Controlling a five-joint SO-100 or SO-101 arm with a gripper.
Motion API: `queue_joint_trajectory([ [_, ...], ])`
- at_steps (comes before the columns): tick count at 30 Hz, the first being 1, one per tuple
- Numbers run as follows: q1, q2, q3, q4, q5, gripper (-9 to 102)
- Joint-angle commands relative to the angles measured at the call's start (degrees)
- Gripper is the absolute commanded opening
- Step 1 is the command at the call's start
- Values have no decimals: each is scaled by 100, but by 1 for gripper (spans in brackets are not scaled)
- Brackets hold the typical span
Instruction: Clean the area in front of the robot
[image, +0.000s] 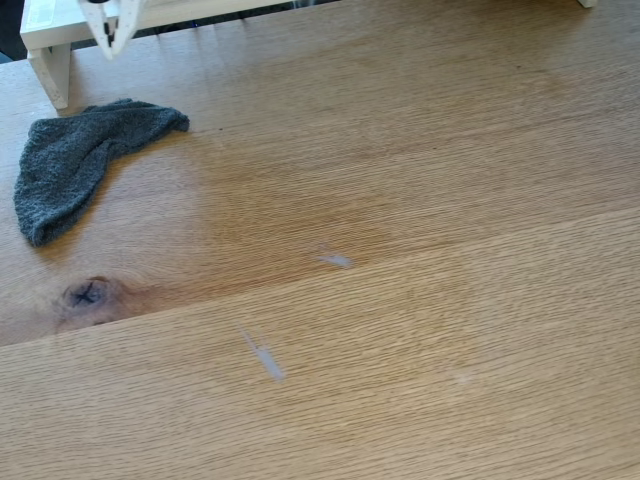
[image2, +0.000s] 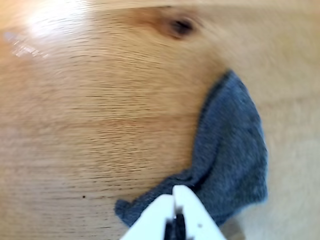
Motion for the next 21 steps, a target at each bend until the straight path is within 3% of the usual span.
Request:
queue_joint_trajectory([
  [1,-1081,26,536,-387,-290,0],
  [5,-1652,-185,501,-1195,-615,0],
  [10,-1485,-2558,-694,-2558,-712,0],
  [15,-615,-5291,-3173,-2408,-70,42],
  [21,1494,-7567,-5985,-1854,633,49],
])
